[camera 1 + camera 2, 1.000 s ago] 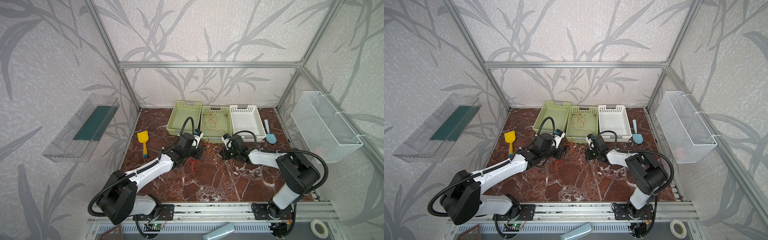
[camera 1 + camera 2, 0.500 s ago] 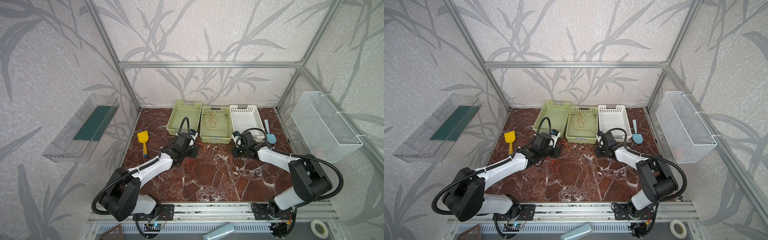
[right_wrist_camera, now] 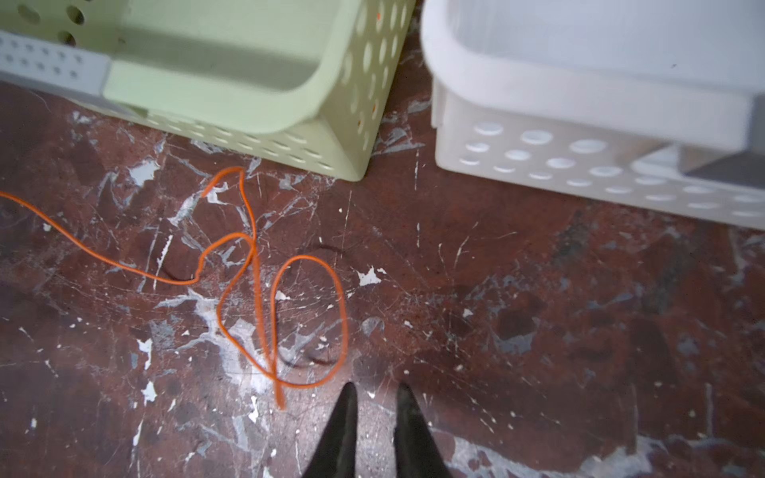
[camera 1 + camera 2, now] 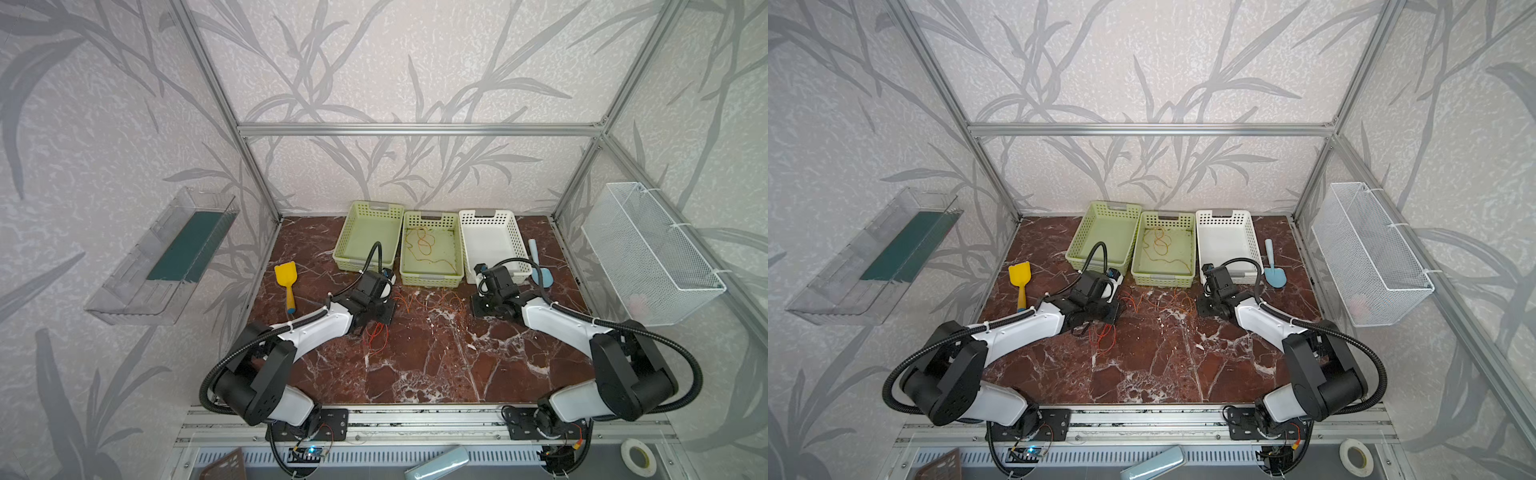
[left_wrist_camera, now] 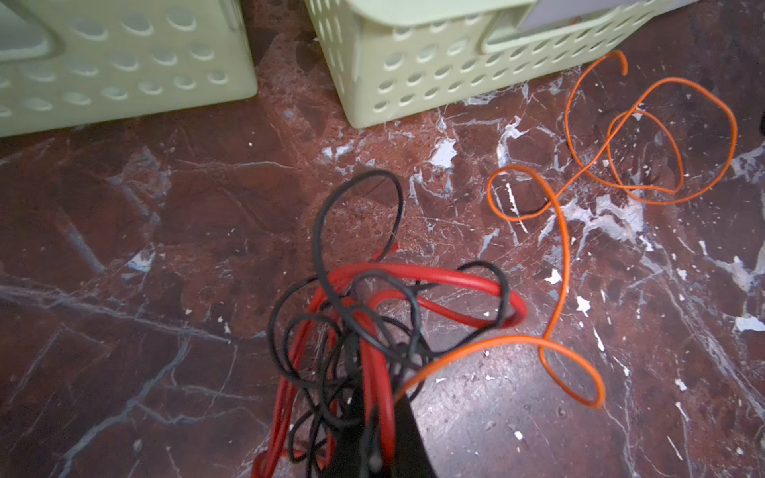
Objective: Untangle the cables
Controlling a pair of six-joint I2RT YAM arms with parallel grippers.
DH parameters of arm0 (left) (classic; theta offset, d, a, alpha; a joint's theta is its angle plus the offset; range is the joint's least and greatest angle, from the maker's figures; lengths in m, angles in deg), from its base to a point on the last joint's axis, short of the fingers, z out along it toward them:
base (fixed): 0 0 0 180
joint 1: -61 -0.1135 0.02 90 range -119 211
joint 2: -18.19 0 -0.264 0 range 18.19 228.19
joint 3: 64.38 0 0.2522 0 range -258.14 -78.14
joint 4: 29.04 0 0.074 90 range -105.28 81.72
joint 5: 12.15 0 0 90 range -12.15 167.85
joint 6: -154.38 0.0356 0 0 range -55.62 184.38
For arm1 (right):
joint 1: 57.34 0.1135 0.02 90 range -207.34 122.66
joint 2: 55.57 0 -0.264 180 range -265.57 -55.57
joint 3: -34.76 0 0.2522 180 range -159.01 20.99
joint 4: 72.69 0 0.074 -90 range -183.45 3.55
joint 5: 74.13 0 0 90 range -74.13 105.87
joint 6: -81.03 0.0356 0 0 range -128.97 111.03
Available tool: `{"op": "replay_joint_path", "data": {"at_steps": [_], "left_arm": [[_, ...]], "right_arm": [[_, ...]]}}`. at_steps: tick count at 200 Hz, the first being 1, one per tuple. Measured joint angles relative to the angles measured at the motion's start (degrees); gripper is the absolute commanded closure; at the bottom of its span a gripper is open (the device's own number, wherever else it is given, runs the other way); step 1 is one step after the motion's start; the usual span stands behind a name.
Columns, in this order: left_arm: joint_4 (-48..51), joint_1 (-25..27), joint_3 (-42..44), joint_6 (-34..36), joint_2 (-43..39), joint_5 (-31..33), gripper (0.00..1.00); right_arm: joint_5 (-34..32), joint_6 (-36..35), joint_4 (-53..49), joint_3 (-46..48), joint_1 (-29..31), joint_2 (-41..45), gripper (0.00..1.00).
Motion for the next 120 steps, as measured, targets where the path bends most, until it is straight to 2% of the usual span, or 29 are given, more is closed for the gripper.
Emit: {"op": "replay_joint_path", "data": {"at_steps": [22,49,81,120], "left_arm": [[0.2,0.0,0.0,0.3,-0.5,-1.4,1.0],[-0.2,0.3,0.0,1.0,-1.6,-3.9,1.0],[-0.2,1.3,0.0,2.2,-2.3,-5.7,1.0],[0.4,3.1,0.0,3.7,-2.4,-5.4,1.0]], "right_arm": [[0.8,0.3,0.4,1.9,0.0,3.3,0.56],[3.4,0.5,2.0,3.1,0.0,5.2,0.5],[7.0,1.1,3.1,0.5,0.6,1.4,0.46],[9.5,3.9,7.5,-2.7,4.2,-4.7,0.44]]}}
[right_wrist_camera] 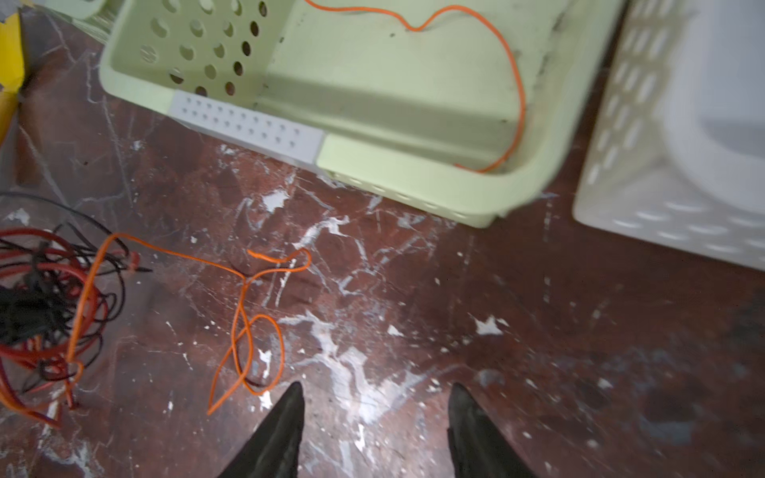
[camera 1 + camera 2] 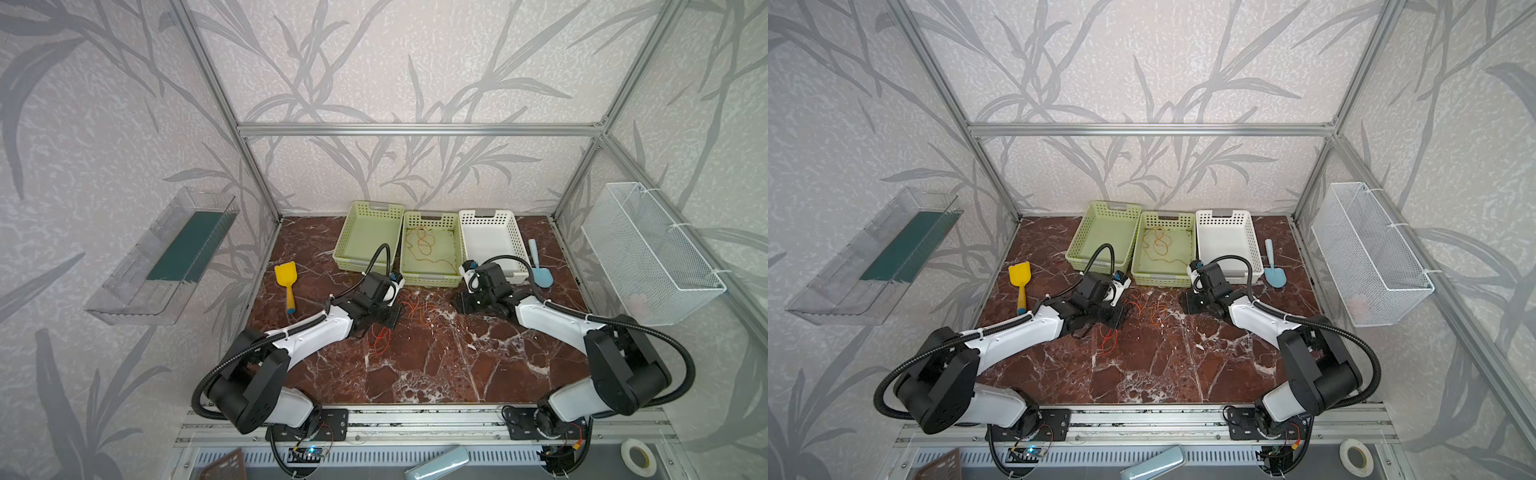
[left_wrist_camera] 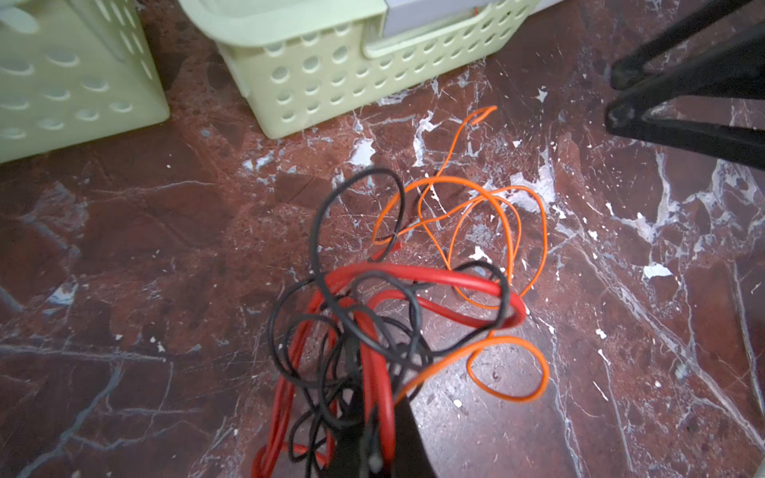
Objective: Untangle the cables
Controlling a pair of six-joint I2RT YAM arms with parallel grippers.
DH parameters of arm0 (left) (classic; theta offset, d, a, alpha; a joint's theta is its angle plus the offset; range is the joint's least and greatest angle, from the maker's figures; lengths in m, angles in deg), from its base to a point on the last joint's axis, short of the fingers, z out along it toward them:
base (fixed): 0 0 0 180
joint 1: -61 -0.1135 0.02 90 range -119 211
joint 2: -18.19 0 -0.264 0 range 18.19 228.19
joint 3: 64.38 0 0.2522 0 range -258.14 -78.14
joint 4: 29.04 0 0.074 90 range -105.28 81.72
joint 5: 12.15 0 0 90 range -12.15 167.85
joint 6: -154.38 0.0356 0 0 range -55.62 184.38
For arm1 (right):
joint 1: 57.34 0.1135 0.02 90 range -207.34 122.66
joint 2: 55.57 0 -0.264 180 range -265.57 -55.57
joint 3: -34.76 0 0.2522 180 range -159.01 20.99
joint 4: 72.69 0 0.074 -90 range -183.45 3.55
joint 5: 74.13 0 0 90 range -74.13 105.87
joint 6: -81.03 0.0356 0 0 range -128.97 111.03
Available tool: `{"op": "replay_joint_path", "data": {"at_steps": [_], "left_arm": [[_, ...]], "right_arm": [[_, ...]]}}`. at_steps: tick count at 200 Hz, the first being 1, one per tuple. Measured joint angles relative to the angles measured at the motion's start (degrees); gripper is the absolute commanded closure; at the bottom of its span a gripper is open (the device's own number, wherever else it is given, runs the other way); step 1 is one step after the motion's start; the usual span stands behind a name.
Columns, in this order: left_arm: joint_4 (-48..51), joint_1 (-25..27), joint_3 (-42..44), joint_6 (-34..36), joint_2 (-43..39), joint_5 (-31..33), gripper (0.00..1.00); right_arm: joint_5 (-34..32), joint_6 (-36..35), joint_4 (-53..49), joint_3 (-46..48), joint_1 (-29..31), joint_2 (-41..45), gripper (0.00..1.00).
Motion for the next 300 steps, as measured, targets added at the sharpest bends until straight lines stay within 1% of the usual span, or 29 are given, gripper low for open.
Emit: {"op": "replay_joint_path", "data": {"at_steps": [35,69,125,140,151,158,174,194,199,208,229,255,280,300], "left_arm": [[0.2,0.6,0.0,0.2,0.0,0.3,1.0],[0.2,0.7,0.0,0.2,0.0,0.4,1.0],[0.3,0.9,0.0,0.5,0.4,0.5,1.0],[0.4,1.0,-0.1,0.5,0.6,0.5,1.0],[0.4,1.1,-0.1,0.5,0.7,0.5,1.0],[0.4,1.1,-0.1,0.5,0.7,0.5,1.0],[0.4,1.1,-0.1,0.5,0.7,0.7,1.0],[0.4,1.1,-0.1,0.5,0.7,1.9,1.0],[0.5,1.1,-0.1,0.4,0.7,2.4,1.0],[0.9,1.1,-0.3,0.4,0.7,3.5,1.0],[2.1,1.1,-1.4,-0.4,0.6,6.7,1.0],[2.8,1.0,-2.2,-1.6,-0.9,12.1,1.0],[3.5,0.2,-2.2,-1.9,-4.2,15.5,1.0],[3.5,-0.6,-2.2,-1.9,-6.8,17.6,1.0]], "right_arm": [[0.9,2.8,5.4,-1.1,3.1,-5.2,0.43],[0.8,4.0,7.8,-2.8,5.0,-9.4,0.43],[-4.9,4.9,11.4,-5.8,7.1,-14.9,0.44],[-6.1,5.1,12.4,-6.6,7.4,-16.6,0.47],[-6.8,5.3,13.2,-6.7,7.6,-17.4,0.53],[-7.3,5.3,13.9,-6.7,7.7,-17.7,0.59],[-7.8,5.4,14.7,-6.7,7.8,-17.9,0.78],[-9.1,5.1,15.8,-6.4,8.1,-17.8,0.91],[-9.3,5.1,16.1,-6.0,8.2,-17.4,0.96],[-10.3,4.8,16.6,-4.8,8.2,-16.3,1.0],[-13.0,4.4,16.5,-1.8,8.2,-12.3,1.0],[-16.2,4.6,14.5,2.1,7.5,-3.5,1.0],[-16.6,5.4,12.9,6.6,3.5,5.2,1.0],[-16.8,6.1,9.0,9.6,-1.0,11.1,1.0]]}}
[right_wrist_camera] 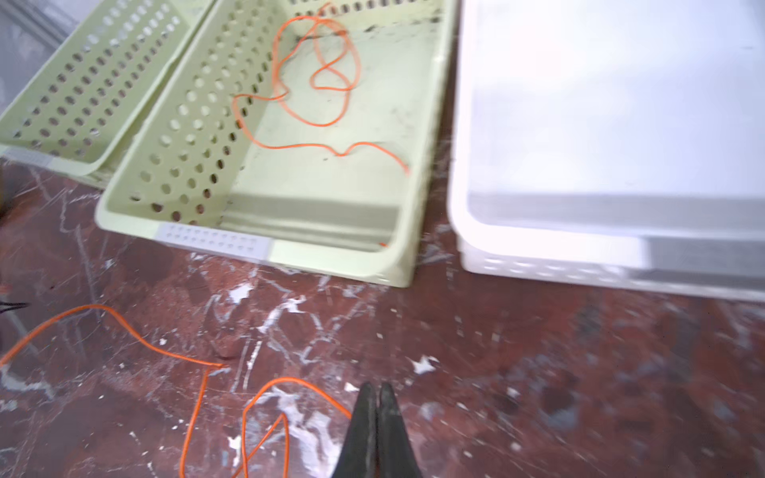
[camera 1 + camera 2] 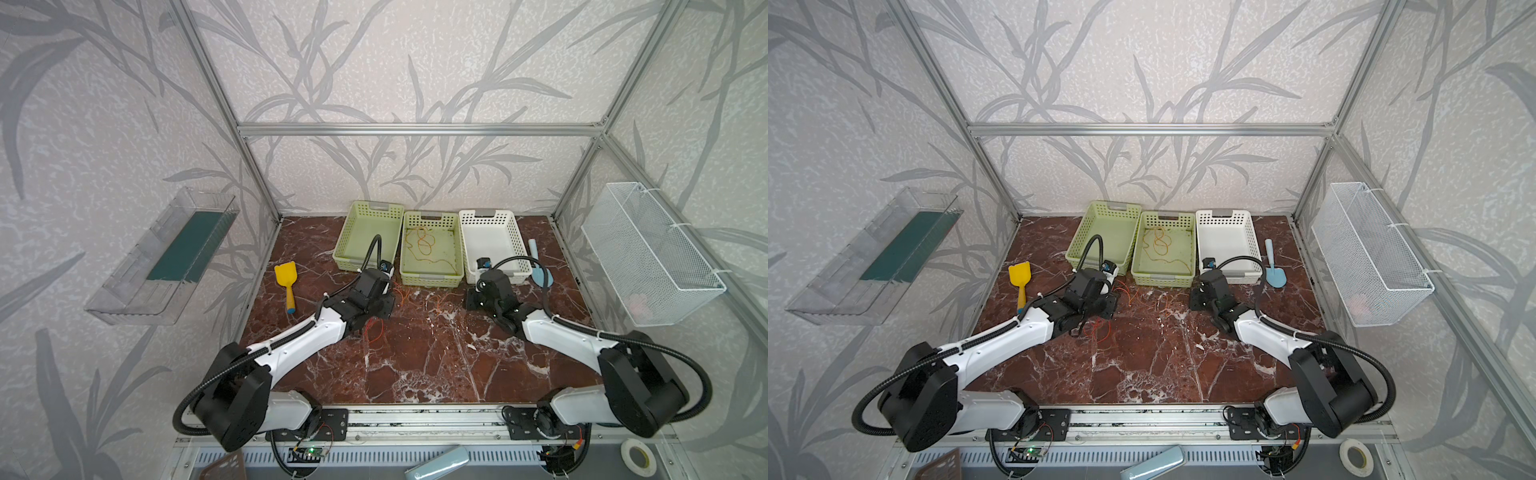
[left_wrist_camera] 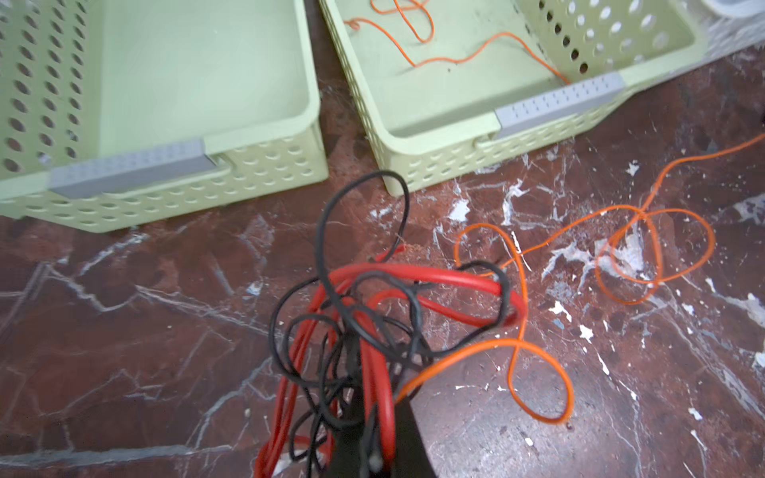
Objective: Untangle the cables
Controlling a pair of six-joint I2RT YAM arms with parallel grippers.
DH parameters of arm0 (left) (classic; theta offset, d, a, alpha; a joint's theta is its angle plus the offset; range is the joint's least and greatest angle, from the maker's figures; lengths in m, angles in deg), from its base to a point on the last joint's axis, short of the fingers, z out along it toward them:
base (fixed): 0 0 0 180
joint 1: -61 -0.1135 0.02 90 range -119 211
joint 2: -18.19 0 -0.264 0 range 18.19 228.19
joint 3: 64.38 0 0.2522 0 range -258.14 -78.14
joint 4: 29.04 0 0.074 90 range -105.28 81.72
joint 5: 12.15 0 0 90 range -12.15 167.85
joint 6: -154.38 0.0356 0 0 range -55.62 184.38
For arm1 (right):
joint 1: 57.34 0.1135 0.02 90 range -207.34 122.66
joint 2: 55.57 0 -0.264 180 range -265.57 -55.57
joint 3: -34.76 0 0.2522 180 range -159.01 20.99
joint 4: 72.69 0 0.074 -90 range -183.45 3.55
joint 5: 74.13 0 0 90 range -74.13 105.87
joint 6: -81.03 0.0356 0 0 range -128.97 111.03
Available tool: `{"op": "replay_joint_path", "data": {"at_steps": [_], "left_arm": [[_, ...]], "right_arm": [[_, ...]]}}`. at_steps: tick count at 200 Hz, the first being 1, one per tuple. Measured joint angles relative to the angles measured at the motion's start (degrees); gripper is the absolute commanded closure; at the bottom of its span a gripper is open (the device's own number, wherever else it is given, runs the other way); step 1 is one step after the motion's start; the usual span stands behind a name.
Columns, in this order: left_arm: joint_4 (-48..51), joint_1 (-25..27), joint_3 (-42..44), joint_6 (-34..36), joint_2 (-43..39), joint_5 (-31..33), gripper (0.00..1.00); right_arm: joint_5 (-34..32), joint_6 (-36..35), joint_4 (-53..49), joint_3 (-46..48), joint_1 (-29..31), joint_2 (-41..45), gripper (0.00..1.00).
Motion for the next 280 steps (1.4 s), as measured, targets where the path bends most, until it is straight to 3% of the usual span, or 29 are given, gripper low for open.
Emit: {"op": "replay_joint_path", "data": {"at_steps": [33,71,143,188,223,227,247,265,280], "left_arm": [[0.1,-3.1,0.0,0.0,-2.7,2.0,1.0],[0.6,-6.9,0.0,0.6,-4.8,2.9,1.0],[2.4,-19.8,-0.1,1.1,-8.6,1.2,1.0],[2.2,-23.0,-0.1,-0.3,-8.6,-4.6,1.0],[-2.0,-22.9,0.0,-0.3,-8.3,-16.7,1.0],[-2.6,-22.9,0.0,-0.4,-8.2,-18.0,1.0],[-5.6,-22.3,0.3,-0.7,-7.7,-23.3,1.0],[-6.9,-21.6,0.3,-0.7,-7.0,-26.0,1.0],[-7.4,-20.7,0.3,-0.6,-6.4,-27.5,1.0]], "right_arm": [[0.2,0.7,-4.8,4.1,-9.0,7.6,1.0],[1.7,2.1,-8.5,7.4,-18.5,10.4,1.0],[5.1,5.4,-12.4,7.5,-23.3,6.1,1.0],[5.7,7.4,-13.9,7.5,-25.2,4.1,1.0],[8.0,7.3,-13.7,7.5,-25.5,5.3,1.0],[8.3,7.3,-13.6,7.5,-25.5,5.6,0.87],[9.9,6.4,-13.0,7.5,-25.4,7.6,0.56],[10.7,5.5,-12.3,7.5,-24.5,10.4,0.38],[10.5,4.8,-11.3,7.5,-22.9,13.2,0.29]]}}
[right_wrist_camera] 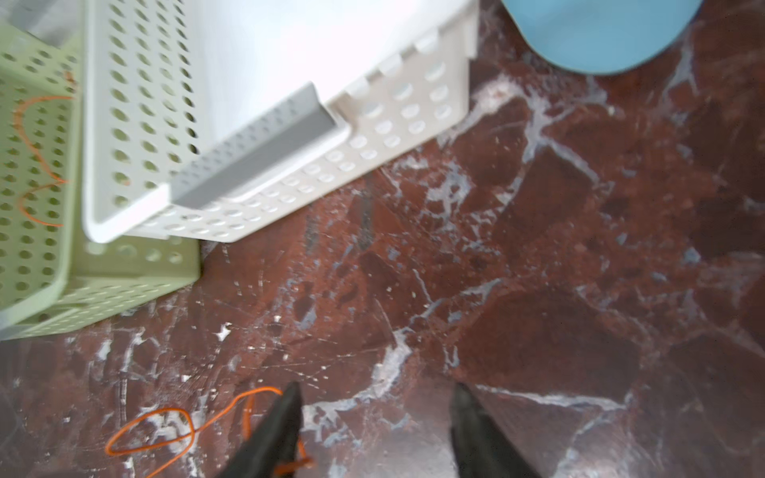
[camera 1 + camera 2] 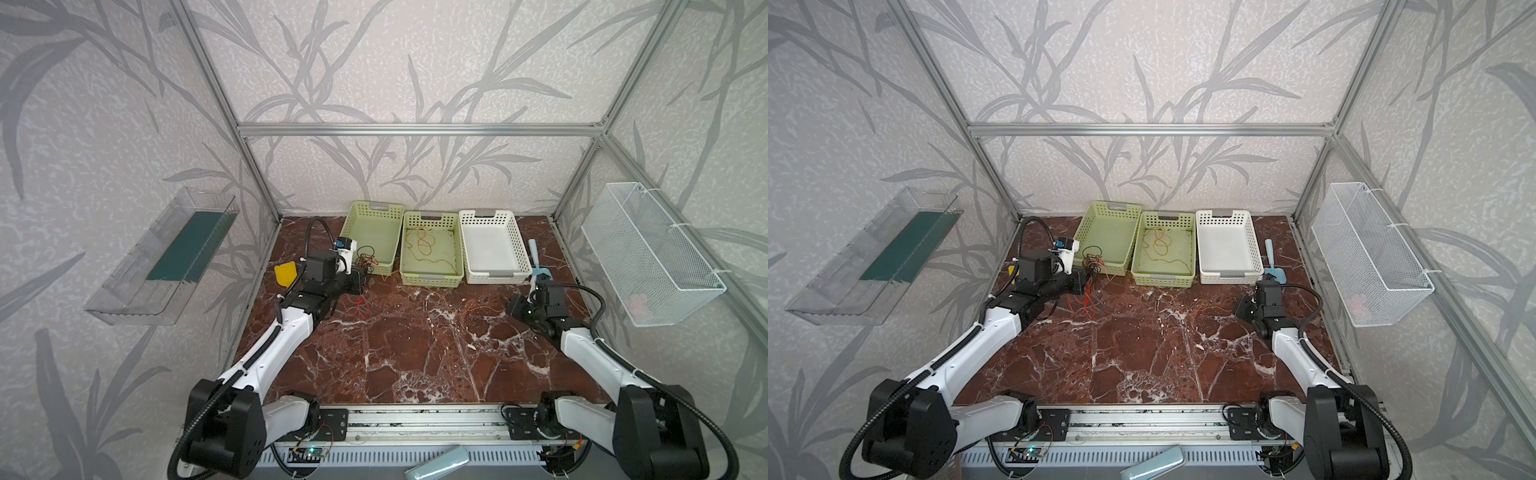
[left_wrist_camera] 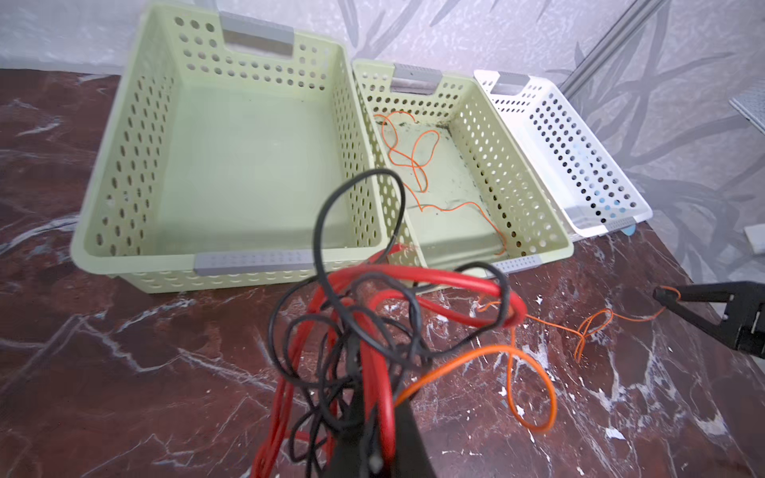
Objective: Untangle the cables
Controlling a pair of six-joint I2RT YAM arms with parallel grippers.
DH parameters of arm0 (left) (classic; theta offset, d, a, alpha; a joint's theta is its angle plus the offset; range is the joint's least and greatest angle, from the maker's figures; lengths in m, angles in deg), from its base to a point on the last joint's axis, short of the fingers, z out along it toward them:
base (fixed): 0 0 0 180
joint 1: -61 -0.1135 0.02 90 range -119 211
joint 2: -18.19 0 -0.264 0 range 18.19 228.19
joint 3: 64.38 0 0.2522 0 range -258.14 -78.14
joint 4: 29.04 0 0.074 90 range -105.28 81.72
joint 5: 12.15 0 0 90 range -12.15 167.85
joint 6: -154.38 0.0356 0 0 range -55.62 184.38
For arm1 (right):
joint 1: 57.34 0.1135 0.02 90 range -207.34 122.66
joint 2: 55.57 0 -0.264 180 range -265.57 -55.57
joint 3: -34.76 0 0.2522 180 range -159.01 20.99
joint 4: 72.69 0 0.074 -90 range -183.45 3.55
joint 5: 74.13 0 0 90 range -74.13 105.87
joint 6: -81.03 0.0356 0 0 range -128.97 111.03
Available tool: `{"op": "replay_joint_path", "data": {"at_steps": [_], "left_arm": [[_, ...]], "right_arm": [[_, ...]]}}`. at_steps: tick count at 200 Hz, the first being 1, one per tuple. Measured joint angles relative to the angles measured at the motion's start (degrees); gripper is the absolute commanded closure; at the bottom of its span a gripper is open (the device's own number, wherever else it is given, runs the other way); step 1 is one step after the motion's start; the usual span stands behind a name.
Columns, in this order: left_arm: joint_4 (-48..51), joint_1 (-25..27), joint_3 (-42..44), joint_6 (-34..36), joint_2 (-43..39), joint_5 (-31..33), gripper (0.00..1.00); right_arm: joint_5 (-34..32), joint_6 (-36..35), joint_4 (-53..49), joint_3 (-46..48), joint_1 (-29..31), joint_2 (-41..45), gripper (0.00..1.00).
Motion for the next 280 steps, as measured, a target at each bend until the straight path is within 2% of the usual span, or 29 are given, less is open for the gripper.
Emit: {"op": "replay_joint_path", "data": {"at_steps": [34,44,75,106,119,153,185,220,264,280], "left_arm": [[-0.1,3.0,0.0,0.6,0.5,-0.8,1.0],[-0.1,4.0,0.0,1.0,0.5,-0.8,1.0],[0.1,6.5,0.0,2.1,0.5,-0.1,1.0],[1.0,7.8,0.0,3.0,0.5,1.8,1.0],[1.2,8.0,0.0,3.1,0.5,2.8,1.0],[1.7,8.0,0.0,3.7,0.2,5.8,1.0],[3.0,8.0,-0.2,4.8,0.0,9.6,1.0],[5.6,7.6,-0.8,5.6,0.0,13.9,1.0],[9.9,4.1,-1.7,6.2,-1.4,18.0,1.0],[11.3,2.7,-1.8,6.4,-2.4,18.9,1.0]], "right_arm": [[-1.3,-2.8,1.7,-0.6,6.9,4.0,0.19],[-1.6,-4.3,2.2,-1.4,9.6,4.0,0.13],[-4.2,-8.8,2.8,-7.3,18.5,1.5,0.11],[-9.9,-9.4,2.8,-10.9,19.7,-0.1,0.03],[-12.4,-9.3,2.4,-10.7,19.4,0.0,0.03],[-13.4,-8.1,-1.6,-10.5,15.6,0.3,0.03],[-5.4,-4.9,-3.1,-8.0,6.9,1.1,0.03],[1.1,-4.4,-6.3,-6.4,0.9,2.8,0.06],[4.7,-4.0,-9.8,-6.1,-9.5,3.3,0.15],[4.7,-3.6,-10.8,-5.7,-11.2,3.3,0.16]]}}
